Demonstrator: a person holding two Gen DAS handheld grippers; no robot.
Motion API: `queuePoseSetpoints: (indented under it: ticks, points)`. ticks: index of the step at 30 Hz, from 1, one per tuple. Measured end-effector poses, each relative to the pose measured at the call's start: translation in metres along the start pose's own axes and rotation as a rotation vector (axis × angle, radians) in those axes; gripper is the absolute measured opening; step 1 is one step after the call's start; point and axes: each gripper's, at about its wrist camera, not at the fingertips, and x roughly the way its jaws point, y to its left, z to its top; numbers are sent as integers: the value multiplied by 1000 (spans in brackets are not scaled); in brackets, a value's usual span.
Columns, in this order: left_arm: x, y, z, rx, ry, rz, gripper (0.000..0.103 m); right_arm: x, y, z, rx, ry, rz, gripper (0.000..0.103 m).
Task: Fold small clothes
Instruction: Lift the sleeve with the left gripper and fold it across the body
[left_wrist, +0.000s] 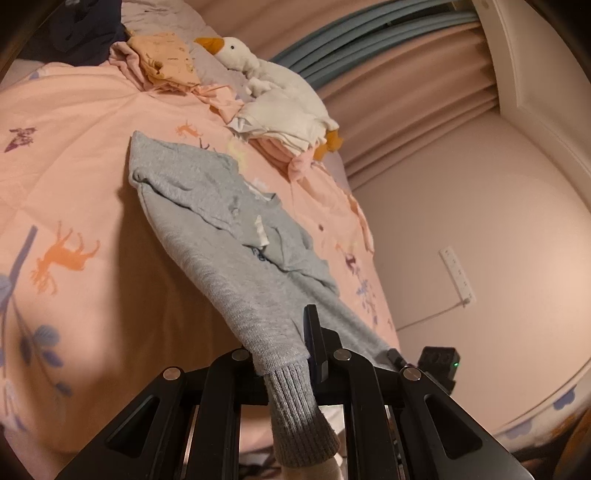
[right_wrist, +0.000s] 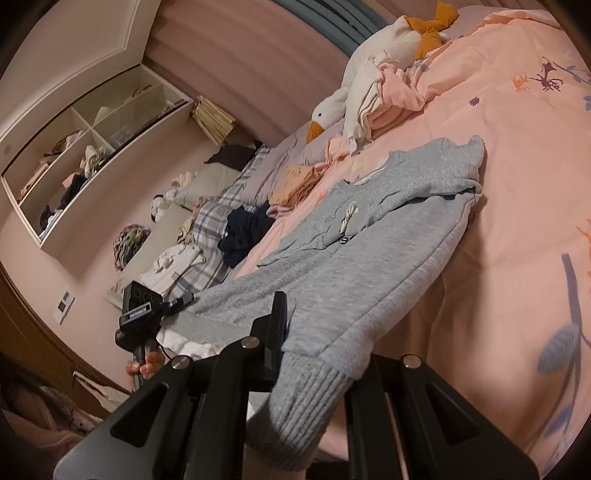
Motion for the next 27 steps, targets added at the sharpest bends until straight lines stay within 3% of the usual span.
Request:
queuePoseSetpoints:
  ticks: [9, 17, 27]
  points:
    - [16, 8, 24, -30, 17, 18, 10, 5, -3, 10, 9, 19, 19, 13]
    - [39, 20, 82, -60, -4, 7, 10, 36, -24, 67, 94, -15, 19, 13]
    - [108, 58, 160, -145, 37, 58, 10, 103, -67, 149, 163, -7, -60, 14]
